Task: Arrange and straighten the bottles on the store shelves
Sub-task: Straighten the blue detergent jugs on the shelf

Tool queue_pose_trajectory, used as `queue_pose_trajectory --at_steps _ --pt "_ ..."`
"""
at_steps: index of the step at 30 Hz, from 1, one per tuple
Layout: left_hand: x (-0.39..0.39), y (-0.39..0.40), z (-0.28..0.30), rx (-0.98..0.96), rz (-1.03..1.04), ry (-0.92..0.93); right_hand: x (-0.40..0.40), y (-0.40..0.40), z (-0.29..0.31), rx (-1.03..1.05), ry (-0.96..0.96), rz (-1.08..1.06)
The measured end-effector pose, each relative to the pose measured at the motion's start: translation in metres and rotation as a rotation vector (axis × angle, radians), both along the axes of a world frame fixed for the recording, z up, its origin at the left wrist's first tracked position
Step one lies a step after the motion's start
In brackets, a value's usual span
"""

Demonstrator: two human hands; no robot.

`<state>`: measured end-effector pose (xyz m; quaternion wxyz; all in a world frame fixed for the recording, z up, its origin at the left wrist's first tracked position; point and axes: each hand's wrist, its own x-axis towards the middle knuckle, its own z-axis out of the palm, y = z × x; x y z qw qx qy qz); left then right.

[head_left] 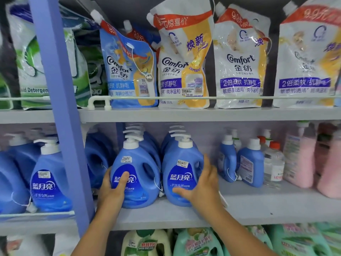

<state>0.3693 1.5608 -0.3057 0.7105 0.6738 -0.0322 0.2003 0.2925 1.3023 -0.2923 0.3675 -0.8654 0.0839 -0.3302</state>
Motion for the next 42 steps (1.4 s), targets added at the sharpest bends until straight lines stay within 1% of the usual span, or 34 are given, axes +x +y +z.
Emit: queue_pose_trajectory --at_steps 2,7,13,17,19,21,22,24,25,28,30,33,35,40,42 --pt "0.001 -0.001 0.0 0.002 -0.004 0.004 -0.003 -0.002 -0.016 0.058 0.034 0.031" --pt "0.001 -0.002 -0.001 0.003 0.008 0.009 0.003 -0.006 -0.016 0.134 -0.004 0.12" --pt "0.004 -0.001 -0.002 0.034 0.019 0.014 0.001 -0.004 -0.02 0.104 -0.02 0.134" --pt "0.003 -0.001 -0.002 0.03 -0.005 0.026 -0.006 -0.007 -0.021 0.094 0.052 0.139" --pt "0.003 0.001 -0.002 0.026 -0.007 0.038 -0.01 -0.017 -0.009 0.214 0.055 0.189" --pt "0.004 0.001 -0.002 0.018 -0.004 0.051 0.001 -0.037 0.012 0.434 -0.035 0.145" --pt "0.005 0.001 -0.003 0.01 -0.002 0.055 0.012 -0.048 0.028 0.573 -0.048 0.103" --pt "0.005 0.001 -0.004 0.008 0.005 0.06 0.04 -0.071 0.053 0.843 0.048 0.075" --pt "0.006 0.001 -0.005 0.006 0.007 0.064 0.054 -0.081 0.06 0.906 0.099 0.103" --pt "0.008 0.002 -0.007 -0.011 0.013 0.064 0.087 -0.088 0.067 0.955 0.261 0.245" --pt "0.007 0.002 -0.006 -0.015 0.02 0.067 0.095 -0.082 0.062 1.022 0.345 0.412" --pt "0.008 0.001 -0.003 -0.02 0.028 0.086 0.101 -0.079 0.059 1.025 0.381 0.533" --pt "0.008 0.0 -0.002 -0.021 0.03 0.095 0.102 -0.079 0.06 1.071 0.372 0.606" --pt "0.008 0.0 -0.001 -0.021 0.035 0.102 0.1 -0.076 0.061 1.116 0.359 0.65" --pt "0.007 0.0 -0.001 -0.025 0.031 0.109 0.095 -0.076 0.064 1.088 0.358 0.617"
